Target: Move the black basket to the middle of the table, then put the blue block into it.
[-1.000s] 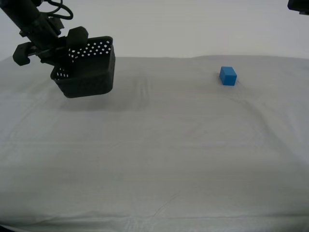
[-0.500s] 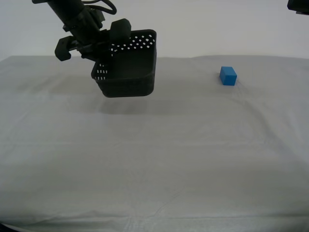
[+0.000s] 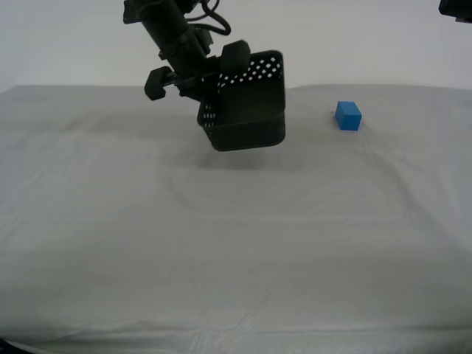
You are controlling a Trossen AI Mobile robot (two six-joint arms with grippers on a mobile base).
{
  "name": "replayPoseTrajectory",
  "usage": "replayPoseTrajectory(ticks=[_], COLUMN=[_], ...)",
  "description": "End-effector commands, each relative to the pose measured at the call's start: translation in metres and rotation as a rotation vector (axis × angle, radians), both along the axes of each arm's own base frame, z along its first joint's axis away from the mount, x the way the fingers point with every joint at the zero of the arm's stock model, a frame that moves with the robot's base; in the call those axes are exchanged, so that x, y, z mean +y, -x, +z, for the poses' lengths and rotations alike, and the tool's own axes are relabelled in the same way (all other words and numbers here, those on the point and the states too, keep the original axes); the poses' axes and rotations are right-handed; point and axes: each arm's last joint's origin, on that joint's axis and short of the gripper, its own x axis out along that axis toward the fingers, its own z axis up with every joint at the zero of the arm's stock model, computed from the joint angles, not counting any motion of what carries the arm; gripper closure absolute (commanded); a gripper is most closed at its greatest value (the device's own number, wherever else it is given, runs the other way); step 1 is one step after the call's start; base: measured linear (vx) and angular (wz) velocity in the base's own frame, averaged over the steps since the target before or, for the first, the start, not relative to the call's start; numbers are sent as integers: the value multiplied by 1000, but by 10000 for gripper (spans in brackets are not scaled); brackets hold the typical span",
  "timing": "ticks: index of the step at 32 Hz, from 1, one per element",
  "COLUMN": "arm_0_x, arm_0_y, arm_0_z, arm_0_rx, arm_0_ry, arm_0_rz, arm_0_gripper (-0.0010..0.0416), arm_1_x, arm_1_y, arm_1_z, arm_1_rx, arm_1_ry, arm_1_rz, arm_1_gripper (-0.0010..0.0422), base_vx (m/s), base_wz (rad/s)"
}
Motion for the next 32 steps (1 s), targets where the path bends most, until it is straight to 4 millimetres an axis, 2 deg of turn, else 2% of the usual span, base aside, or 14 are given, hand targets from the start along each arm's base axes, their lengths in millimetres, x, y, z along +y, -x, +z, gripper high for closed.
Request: replayPoseTrajectory(ticks=[1, 6, 9, 15, 19, 22, 26, 28, 32], arm_0_x=[0, 0, 0, 0, 0, 1, 1, 2, 3], arm_0_y=[0, 0, 0, 0, 0, 0, -1, -4, -12], arm_0_z=[0, 1, 0, 0, 0, 0, 6, 15, 13], arm_0_rx=[-3, -3, -3, -2, -3, 7, 33, 34, 79], arm_0_ry=[-3, -2, -2, -3, -3, -5, -16, -19, -30], arm_0_rz=[-1, 0, 0, 0, 0, 5, 26, 37, 65], arm_0_gripper=[253, 262, 250, 214, 188, 168, 143, 130, 131], arm_1_x=[-3, -6, -5, -4, -4, -1, 5, 14, 37], arm_1_y=[-6, -11, -11, -10, -9, -10, -14, -18, -19], arm_1_z=[-10, -28, -29, -26, -24, -9, 27, 61, 101], arm_1_rx=[39, 75, 64, 64, 74, 40, -80, -195, -300], arm_1_ry=[-34, -63, -92, -99, -99, -102, -115, -146, -132], arm_1_rz=[-26, -37, -27, -27, -30, -18, 11, 38, 80], arm_1_gripper=[412, 411, 390, 253, 217, 214, 213, 213, 213], base_vx=[0, 0, 0, 0, 0, 0, 0, 0, 0], base_wz=[0, 0, 0, 0, 0, 0, 0, 0, 0])
